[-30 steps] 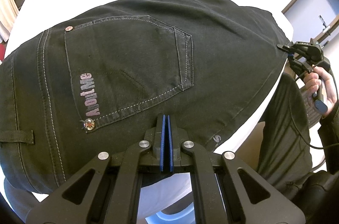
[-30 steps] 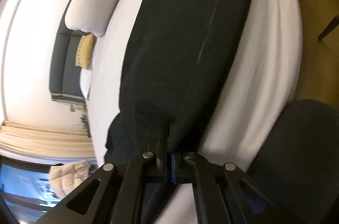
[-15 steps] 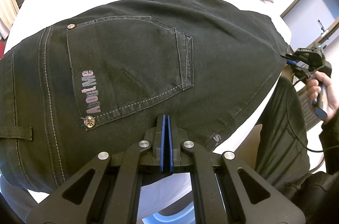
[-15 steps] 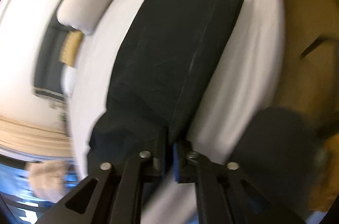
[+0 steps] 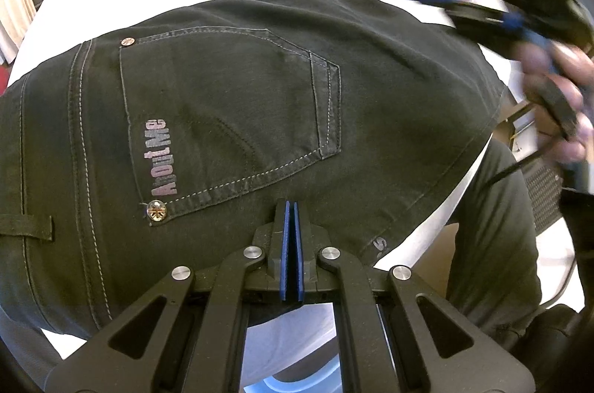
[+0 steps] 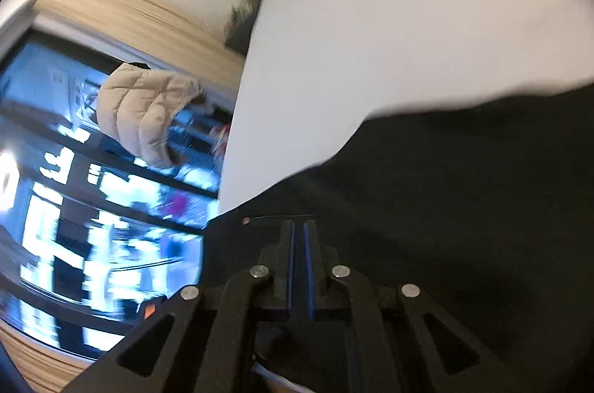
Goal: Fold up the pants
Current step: 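Lay the folded leg onto the jeans seat with the right gripper near the left gripper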
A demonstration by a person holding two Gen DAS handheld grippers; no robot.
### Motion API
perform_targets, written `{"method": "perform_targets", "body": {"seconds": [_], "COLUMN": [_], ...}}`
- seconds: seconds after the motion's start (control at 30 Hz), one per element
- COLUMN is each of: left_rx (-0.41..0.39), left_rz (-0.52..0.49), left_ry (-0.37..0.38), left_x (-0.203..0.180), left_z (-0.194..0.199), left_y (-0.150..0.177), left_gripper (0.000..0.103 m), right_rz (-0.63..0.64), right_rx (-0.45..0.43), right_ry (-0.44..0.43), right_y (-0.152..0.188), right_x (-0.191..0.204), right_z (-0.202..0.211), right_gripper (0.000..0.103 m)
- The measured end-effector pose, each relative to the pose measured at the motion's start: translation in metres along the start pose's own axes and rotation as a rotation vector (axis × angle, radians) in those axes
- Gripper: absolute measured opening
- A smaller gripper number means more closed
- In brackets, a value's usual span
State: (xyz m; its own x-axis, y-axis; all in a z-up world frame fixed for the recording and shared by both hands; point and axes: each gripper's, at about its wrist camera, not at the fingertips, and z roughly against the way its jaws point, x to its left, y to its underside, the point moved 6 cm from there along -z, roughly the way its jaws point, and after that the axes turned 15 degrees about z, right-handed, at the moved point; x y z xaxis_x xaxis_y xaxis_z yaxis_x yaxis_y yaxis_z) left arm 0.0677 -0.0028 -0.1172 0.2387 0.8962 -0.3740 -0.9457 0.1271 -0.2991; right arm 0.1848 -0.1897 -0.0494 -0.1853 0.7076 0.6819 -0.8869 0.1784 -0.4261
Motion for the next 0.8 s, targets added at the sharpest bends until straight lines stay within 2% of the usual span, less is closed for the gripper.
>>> {"method": "perform_targets", "body": {"seconds": [0.03,0.1,0.17,0.23,0.3,0.33,0.4,0.43,0.47,0.53,0.63,0.67,0.7,0.73,0.77,0.8], "left_rx": [0.001,0.005,0.013,0.021,0.023,0.023,0.023,0.023,0.023,0.022,0.022,0.024,0.026,0.028,0.030,0.031], "left_rz": [0.000,0.004,0.008,0.023,0.031,0.031,0.027,0.027,0.028,0.030,0.032,0.032,0.030,0.026,0.022,0.016], "left_ry": [-0.002,0.003,0.013,0.027,0.033,0.034,0.032,0.031,0.032,0.032,0.036,0.036,0.034,0.030,0.024,0.016], "left_x": [0.000,0.000,0.002,0.005,0.006,0.008,0.008,0.009,0.009,0.010,0.012,0.011,0.010,0.010,0.009,0.008], "left_z": [-0.001,-0.002,-0.004,-0.005,-0.005,-0.005,-0.005,-0.005,-0.006,-0.006,-0.007,-0.007,-0.006,-0.005,-0.006,-0.006], "left_y": [0.000,-0.001,-0.002,-0.003,-0.004,-0.005,-0.005,-0.005,-0.006,-0.006,-0.006,-0.005,-0.005,-0.006,-0.006,-0.006], "left_gripper": [0.002,0.002,0.002,0.002,0.002,0.002,0.002,0.002,0.002,0.002,0.002,0.002,0.002,0.002,0.002,0.002], "right_rz": [-0.033,-0.095,-0.142,-0.236,-0.278,-0.276,-0.297,-0.347,-0.367,-0.298,-0.212,-0.198,-0.198,-0.223,-0.266,-0.341], "right_rx": [0.034,0.096,0.125,0.070,-0.010,-0.045,-0.143,-0.182,-0.206,-0.203,-0.106,-0.051,-0.025,-0.014,-0.026,-0.072], "right_ry": [-0.045,-0.013,-0.009,-0.052,-0.026,0.013,0.181,0.206,0.182,0.123,-0.030,-0.054,-0.049,-0.025,-0.026,-0.084], "right_y": [-0.001,0.000,0.000,-0.012,-0.030,-0.039,-0.055,-0.057,-0.056,-0.053,-0.018,0.003,0.017,0.033,0.040,0.042], "right_x": [-0.005,-0.027,-0.051,-0.078,-0.095,-0.102,-0.126,-0.135,-0.134,-0.113,-0.061,-0.050,-0.050,-0.061,-0.073,-0.089], "right_z": [-0.020,-0.056,-0.077,-0.081,-0.069,-0.061,-0.032,-0.016,-0.005,0.008,-0.006,-0.017,-0.024,-0.027,-0.028,-0.021], "right_gripper": [0.006,0.006,0.000,0.000,0.000,0.000,0.000,0.005,0.006,0.006,0.006,0.006,0.006,0.000,0.000,0.000]}}
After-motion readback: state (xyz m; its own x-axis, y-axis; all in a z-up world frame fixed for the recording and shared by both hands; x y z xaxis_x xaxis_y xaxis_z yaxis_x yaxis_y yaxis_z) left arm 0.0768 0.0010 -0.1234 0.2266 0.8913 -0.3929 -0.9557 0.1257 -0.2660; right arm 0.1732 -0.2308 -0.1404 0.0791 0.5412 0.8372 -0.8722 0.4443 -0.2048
